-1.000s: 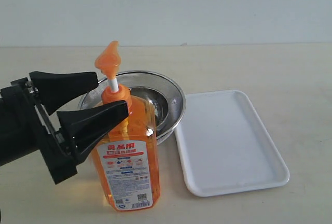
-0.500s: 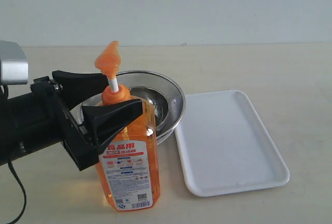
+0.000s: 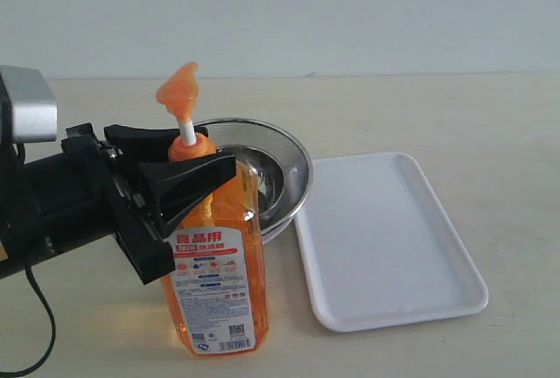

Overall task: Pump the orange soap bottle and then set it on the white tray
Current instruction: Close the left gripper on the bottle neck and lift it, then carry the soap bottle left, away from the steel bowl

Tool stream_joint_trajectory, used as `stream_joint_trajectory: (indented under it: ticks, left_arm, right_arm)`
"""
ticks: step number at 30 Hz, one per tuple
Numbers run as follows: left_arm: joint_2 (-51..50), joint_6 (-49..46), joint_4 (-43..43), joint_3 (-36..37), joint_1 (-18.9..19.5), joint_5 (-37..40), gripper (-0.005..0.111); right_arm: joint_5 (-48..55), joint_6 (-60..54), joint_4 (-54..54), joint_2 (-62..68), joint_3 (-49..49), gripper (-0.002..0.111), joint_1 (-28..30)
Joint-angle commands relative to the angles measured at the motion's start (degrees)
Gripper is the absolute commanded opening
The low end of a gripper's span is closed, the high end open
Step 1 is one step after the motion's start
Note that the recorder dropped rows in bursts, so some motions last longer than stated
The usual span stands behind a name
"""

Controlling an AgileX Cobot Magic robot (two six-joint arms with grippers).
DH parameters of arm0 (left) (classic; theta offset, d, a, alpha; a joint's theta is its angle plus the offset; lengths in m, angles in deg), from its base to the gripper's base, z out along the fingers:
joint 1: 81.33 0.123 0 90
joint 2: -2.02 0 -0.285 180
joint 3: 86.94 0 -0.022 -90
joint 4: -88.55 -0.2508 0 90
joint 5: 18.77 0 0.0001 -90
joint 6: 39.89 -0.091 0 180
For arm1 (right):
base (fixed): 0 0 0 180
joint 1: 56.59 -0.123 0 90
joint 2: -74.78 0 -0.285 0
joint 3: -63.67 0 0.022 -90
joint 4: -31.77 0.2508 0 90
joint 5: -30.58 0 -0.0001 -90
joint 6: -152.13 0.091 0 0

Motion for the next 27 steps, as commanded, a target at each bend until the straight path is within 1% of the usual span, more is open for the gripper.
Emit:
stream_joint_trajectory:
  ticks: [1,8,12,14,18,24,26,27]
  left_arm:
    - [-0.4,0.3,-0.5,0.3,-0.1,2.7,0.005]
    - [1.6,1.3,-1.5,0.4,-0.1,4.0,0.005]
    - [5.5,1.3,1.2,1.7,-0.1,4.3,0.005]
    - [8.1,1.3,2.4,2.2,-0.1,6.5,0.005]
    - [14.6,1.1,4.5,2.2,-0.1,14.5,0.005]
    - [23.4,0.9,5.0,2.2,-0.1,19.4,0.005]
    - [25.7,0.4,6.8,2.2,-0.1,21.5,0.005]
    - [26.8,-1.3,8.8,2.2,-0.1,22.3,0.005]
  right_arm:
    - [-0.8,0.0,0.1,-0.3,0.0,0.001,0.2]
    - [-0.8,0.0,0.1,-0.3,0.0,0.001,0.2]
    - [-0.8,0.0,0.1,-0.3,0.0,0.001,0.2]
    - [-0.8,0.0,0.1,-0.3,0.0,0.001,0.2]
    - [-0.8,0.0,0.1,-0.3,0.0,0.001,0.2]
    - [-0.8,0.0,0.1,-0.3,0.0,0.001,0.2]
    - [-0.8,0.0,0.1,-0.3,0.0,0.001,0.2]
    - [-0.8,0.0,0.1,-0.3,0.0,0.001,0.2]
